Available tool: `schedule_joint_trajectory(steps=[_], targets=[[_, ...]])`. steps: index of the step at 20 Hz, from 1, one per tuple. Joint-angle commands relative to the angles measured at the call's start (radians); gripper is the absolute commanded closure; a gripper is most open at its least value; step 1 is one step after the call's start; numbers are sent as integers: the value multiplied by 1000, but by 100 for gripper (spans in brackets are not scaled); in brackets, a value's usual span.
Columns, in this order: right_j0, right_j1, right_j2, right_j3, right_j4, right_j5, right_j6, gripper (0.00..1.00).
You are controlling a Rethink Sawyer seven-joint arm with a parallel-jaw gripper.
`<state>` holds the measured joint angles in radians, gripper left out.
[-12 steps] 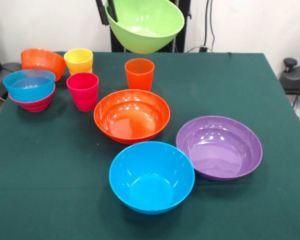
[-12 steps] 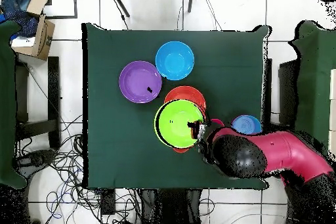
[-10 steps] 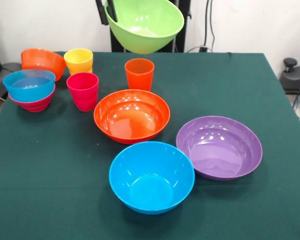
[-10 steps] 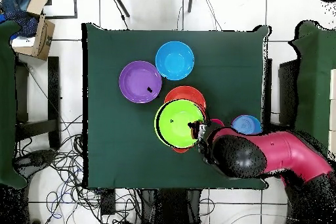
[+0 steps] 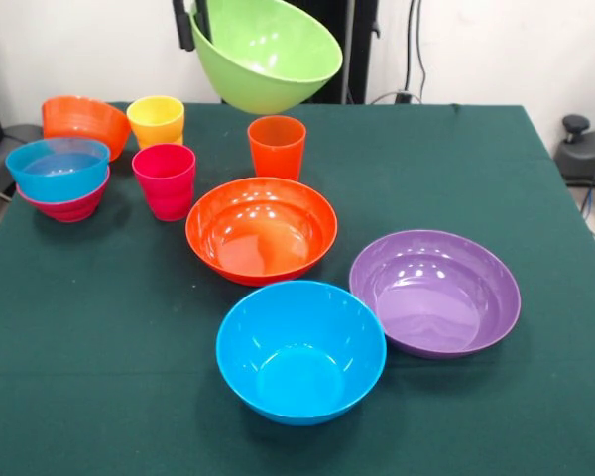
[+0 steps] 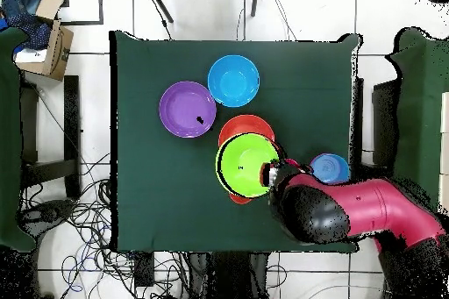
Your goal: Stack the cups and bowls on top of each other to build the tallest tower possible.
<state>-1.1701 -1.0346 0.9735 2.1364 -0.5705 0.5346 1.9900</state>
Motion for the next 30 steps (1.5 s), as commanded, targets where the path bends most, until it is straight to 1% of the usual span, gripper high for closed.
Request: schedule_joint_trajectory(steps=[1,4,6,8,9,12,15,16,19,24,26,29,30], targets=[[44,18,-93,52,-105,-87,19,100],[28,28,-94,63,-123,-98,-7,100],[1,32,-84,80,-137,-102,-46,100],[-54,35,-46,107,-124,-71,-120,100],[-76,31,-34,118,-121,-67,-139,100],[-174,15,28,159,-108,-56,-219,100],[-231,19,63,174,-121,-57,-241,100],[-245,29,61,175,-144,-65,-241,100],[-280,47,74,179,-187,-69,-250,100],[-344,89,85,168,-265,-53,-291,100],[-363,106,90,160,-285,-44,-303,100],[-364,141,76,142,-337,-43,-295,100],[-357,158,63,132,-367,-49,-287,100]])
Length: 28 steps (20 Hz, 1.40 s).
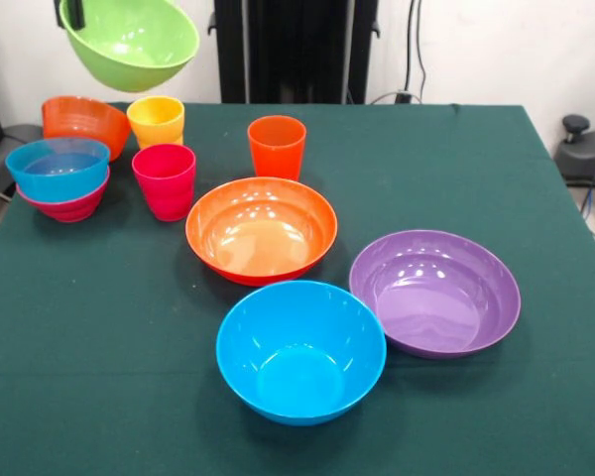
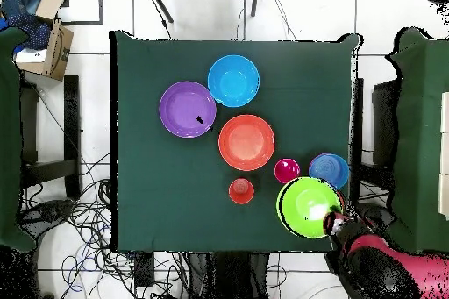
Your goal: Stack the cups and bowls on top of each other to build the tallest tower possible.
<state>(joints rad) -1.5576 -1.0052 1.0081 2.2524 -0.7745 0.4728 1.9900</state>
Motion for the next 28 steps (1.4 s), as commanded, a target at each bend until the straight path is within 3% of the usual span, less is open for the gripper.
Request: schedule_joint_trajectory(steps=[1,10,19,28], targets=[[32,139,23,9,-180,13,-284,100],[12,251,-15,-57,-304,20,-306,100],[-71,284,15,-95,-252,118,-441,100],[-149,291,66,-115,-159,176,-575,100]])
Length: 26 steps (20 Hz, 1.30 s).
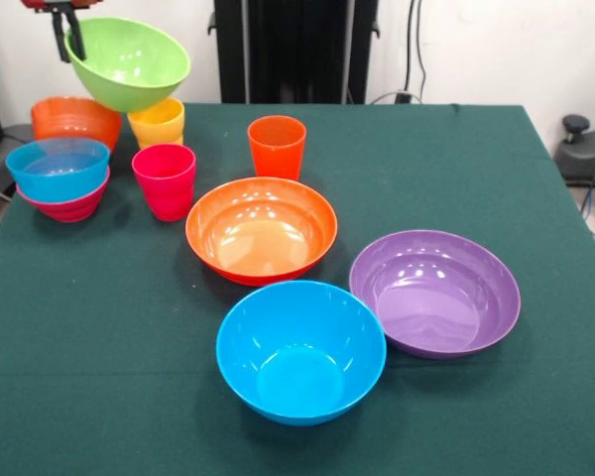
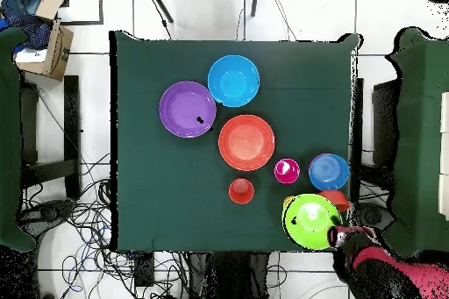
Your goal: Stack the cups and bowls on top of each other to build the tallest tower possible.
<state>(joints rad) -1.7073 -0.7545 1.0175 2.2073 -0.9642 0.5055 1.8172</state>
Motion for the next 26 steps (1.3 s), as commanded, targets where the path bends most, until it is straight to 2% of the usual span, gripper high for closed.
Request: schedule_joint_trajectory(steps=[1,6,10,14,26], targets=[[-1,41,58,-73,37,146,-408,100],[-17,50,51,-109,57,160,-448,100],[7,78,9,-156,22,150,-440,100],[35,96,-10,-189,16,150,-417,100],[49,106,-13,-196,11,131,-403,100]])
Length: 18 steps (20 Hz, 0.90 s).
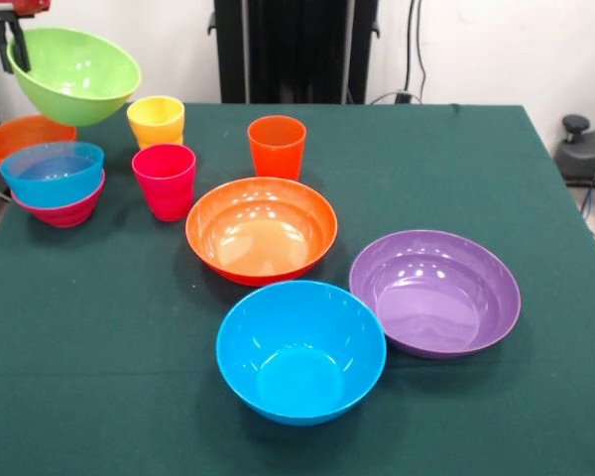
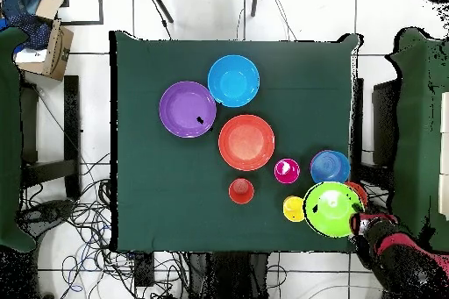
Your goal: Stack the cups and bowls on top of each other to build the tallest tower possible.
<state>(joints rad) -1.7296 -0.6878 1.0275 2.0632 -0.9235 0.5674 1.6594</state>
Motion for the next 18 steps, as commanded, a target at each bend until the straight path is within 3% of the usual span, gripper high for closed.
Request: schedule_joint_trajectory(steps=[1,13,18], targets=[[73,39,-24,-53,-30,69,-243,100],[76,35,-15,-60,-11,78,-241,100],[94,33,-12,-101,33,108,-221,100]])
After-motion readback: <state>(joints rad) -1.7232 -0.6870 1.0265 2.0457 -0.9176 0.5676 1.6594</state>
